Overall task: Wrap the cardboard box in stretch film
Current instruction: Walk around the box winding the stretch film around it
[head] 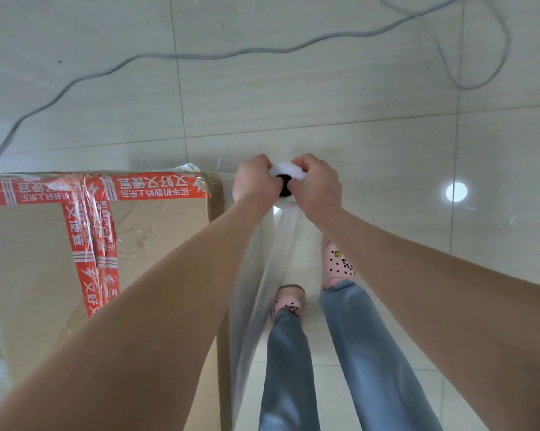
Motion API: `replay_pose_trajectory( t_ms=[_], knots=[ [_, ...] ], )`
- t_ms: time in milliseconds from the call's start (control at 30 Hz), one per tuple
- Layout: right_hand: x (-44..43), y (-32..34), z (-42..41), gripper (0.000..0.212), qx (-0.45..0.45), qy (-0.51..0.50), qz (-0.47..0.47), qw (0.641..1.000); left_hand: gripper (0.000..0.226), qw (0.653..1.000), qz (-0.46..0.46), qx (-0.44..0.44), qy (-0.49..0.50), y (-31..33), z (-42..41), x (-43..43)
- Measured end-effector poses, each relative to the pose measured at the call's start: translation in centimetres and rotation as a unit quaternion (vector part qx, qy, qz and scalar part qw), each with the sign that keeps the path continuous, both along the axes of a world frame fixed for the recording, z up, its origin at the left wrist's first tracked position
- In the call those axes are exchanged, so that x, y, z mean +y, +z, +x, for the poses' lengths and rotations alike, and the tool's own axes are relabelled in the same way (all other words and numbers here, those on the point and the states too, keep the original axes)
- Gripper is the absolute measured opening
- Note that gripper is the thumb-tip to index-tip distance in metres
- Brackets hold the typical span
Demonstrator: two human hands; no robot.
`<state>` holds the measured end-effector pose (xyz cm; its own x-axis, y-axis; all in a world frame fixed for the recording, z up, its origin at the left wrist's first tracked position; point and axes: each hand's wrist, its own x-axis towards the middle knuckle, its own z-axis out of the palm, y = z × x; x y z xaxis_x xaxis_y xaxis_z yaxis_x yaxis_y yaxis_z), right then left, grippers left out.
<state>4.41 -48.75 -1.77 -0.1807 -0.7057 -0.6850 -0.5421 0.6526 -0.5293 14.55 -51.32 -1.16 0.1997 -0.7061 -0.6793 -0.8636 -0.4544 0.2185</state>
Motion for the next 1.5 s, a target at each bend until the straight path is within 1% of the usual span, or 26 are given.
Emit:
replay_pose_trajectory(
  t_ms=[133, 233, 300, 400, 500, 567, 633, 667, 733, 800, 900, 967, 1033, 1067, 1100, 1133, 1167, 1233, 1333, 1400, 1500],
  knots=[
    [-1.2, -0.2, 0.1, 0.036, -0.036, -0.037, -0.003, 0.999, 0.016, 0.997, -0.012, 0.004, 0.077, 0.0, 0.9, -1.4],
    [-1.8, -0.5, 0.8, 0.041, -0.109, -0.069, 0.033, 0.991, 0.015, 0.993, -0.02, 0.011, 0.114, 0.0, 1.3, -2.1],
    [-2.0, -0.9, 1.3, 0.039, -0.136, -0.106, 0.048, 0.984, 0.018, 0.994, -0.015, 0.013, 0.11, -0.1, 1.3, -2.6],
    [-2.5, -1.3, 1.6, 0.039, -0.153, -0.146, 0.06, 0.976, 0.027, 0.998, 0.007, -0.005, 0.062, 0.0, 1.5, -3.4],
    [-2.9, -1.4, 1.9, 0.035, -0.154, -0.137, 0.069, 0.976, 0.024, 0.999, 0.02, -0.014, 0.038, 0.4, 1.7, -4.1],
    [-2.9, -1.4, 2.1, 0.028, -0.145, -0.125, 0.068, 0.979, 0.017, 0.999, 0.031, -0.018, 0.034, 0.5, 1.6, -4.2],
    [-2.9, -1.3, 2.3, 0.027, -0.142, -0.129, 0.07, 0.979, 0.006, 0.998, 0.04, -0.025, 0.034, 0.4, 1.5, -4.3],
    [-3.0, -1.2, 2.4, 0.027, -0.141, -0.132, 0.073, 0.978, 0.005, 0.998, 0.04, -0.026, 0.034, 0.4, 1.4, -4.4],
    [-3.1, -1.2, 2.4, 0.026, -0.134, -0.131, 0.079, 0.979, 0.012, 0.998, 0.043, -0.026, 0.033, 0.3, 1.4, -4.5],
    [-3.2, -1.3, 2.5, 0.024, -0.131, -0.13, 0.088, 0.979, 0.014, 0.998, 0.052, -0.023, 0.033, 0.3, 1.5, -4.5],
    [-3.4, -1.3, 2.6, 0.02, -0.124, -0.123, 0.101, 0.979, 0.004, 0.997, 0.066, -0.012, 0.027, 0.5, 1.6, -4.6],
    [-3.5, -1.2, 2.6, 0.018, -0.117, -0.112, 0.1, 0.982, 0.015, 0.997, 0.073, -0.004, 0.019, 0.5, 1.7, -4.7],
    [-3.4, -1.2, 2.6, 0.022, -0.114, -0.116, 0.098, 0.982, 0.039, 0.998, 0.07, 0.005, -0.004, 0.3, 1.9, -5.0],
    [-3.3, -1.3, 2.5, 0.03, -0.114, -0.127, 0.102, 0.98, 0.049, 0.998, 0.066, 0.01, -0.015, 0.2, 1.9, -5.2],
    [-3.2, -1.3, 2.5, 0.042, -0.118, -0.142, 0.113, 0.976, 0.053, 0.997, 0.066, 0.011, -0.027, 0.0, 1.8, -5.4],
    [-3.3, -1.4, 2.4, 0.053, -0.123, -0.155, 0.121, 0.973, 0.05, 0.997, 0.071, 0.007, -0.041, -0.1, 1.7, -5.8],
    [-3.4, -1.5, 2.3, 0.058, -0.124, -0.156, 0.125, 0.972, 0.041, 0.995, 0.081, 0.001, -0.057, -0.3, 1.5, -6.1],
    [-4.0, -1.6, 2.2, 0.057, -0.109, -0.14, 0.123, 0.976, 0.022, 0.993, 0.089, -0.01, -0.082, -0.3, 1.5, -6.7],
    [-5.5, -1.1, 2.6, 0.049, -0.077, -0.11, 0.104, 0.986, 0.011, 0.994, 0.089, -0.003, -0.069, -0.2, 2.3, -7.8],
    [-6.5, -0.8, 3.1, 0.036, -0.062, -0.08, 0.088, 0.991, 0.006, 0.994, 0.09, 0.005, -0.054, -0.1, 3.0, -8.4],
    [-7.8, -0.5, 4.0, 0.019, -0.058, -0.05, 0.078, 0.994, 0.011, 0.995, 0.094, 0.007, -0.027, 0.2, 4.0, -9.1]
  ],
)
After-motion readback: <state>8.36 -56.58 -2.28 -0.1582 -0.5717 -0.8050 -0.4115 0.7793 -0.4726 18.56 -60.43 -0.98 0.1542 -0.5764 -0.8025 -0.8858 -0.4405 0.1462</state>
